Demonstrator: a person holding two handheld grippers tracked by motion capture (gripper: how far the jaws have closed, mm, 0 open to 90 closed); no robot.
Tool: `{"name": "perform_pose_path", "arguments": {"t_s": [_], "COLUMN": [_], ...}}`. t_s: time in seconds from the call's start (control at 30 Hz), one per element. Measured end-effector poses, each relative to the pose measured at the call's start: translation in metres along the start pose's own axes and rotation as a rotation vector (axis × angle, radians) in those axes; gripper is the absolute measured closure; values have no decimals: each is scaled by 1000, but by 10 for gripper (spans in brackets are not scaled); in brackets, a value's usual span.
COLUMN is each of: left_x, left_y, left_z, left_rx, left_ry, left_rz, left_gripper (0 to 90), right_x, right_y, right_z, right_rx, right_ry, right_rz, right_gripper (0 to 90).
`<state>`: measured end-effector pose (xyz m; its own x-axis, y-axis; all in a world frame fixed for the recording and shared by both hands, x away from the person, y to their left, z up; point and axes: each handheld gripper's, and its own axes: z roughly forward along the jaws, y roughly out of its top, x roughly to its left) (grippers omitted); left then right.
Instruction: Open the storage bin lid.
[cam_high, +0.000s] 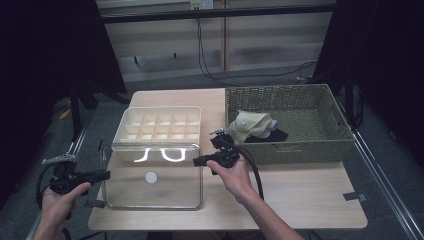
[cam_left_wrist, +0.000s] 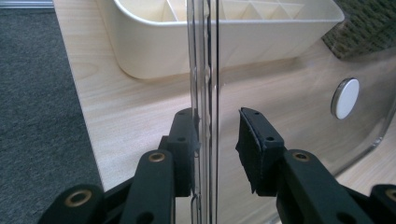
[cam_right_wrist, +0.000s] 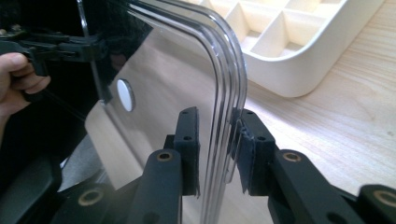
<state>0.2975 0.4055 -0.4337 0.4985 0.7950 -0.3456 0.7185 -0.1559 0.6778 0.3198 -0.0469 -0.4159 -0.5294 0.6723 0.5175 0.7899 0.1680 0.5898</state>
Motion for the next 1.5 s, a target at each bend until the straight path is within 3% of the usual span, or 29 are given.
{"name": "perform_pose_path", "arguments": {"t_s": [0.17, 0.47, 0.8, 1.03, 1.23, 1.4, 1.5], "left_x": [7, 7, 13, 16, 16, 19, 18], "left_y": [-3, -8, -21, -27, -30, -31, -32], "left_z": [7, 13, 20, 22, 30, 33, 34], "left_rx": [18, 45, 54, 71, 109, 113, 121], "left_ry": [-12, -10, -27, -20, 0, -11, 3], "left_rz": [-16, -10, -56, -55, -32, -37, -33], "left_gripper": [653, 611, 560, 548, 512, 507, 498], "right_x": [-1, -7, -10, -12, -15, -18, -14], "right_y": [-3, -7, -15, -21, -27, -29, -31], "right_z": [8, 16, 32, 41, 50, 53, 58], "right_rx": [12, 22, 67, 85, 112, 116, 133], "right_ry": [-33, -40, -55, -67, -86, -86, -118], "right_rz": [-19, -4, 12, 8, 12, 27, -4], "right_gripper": [712, 684, 630, 591, 549, 532, 478]}}
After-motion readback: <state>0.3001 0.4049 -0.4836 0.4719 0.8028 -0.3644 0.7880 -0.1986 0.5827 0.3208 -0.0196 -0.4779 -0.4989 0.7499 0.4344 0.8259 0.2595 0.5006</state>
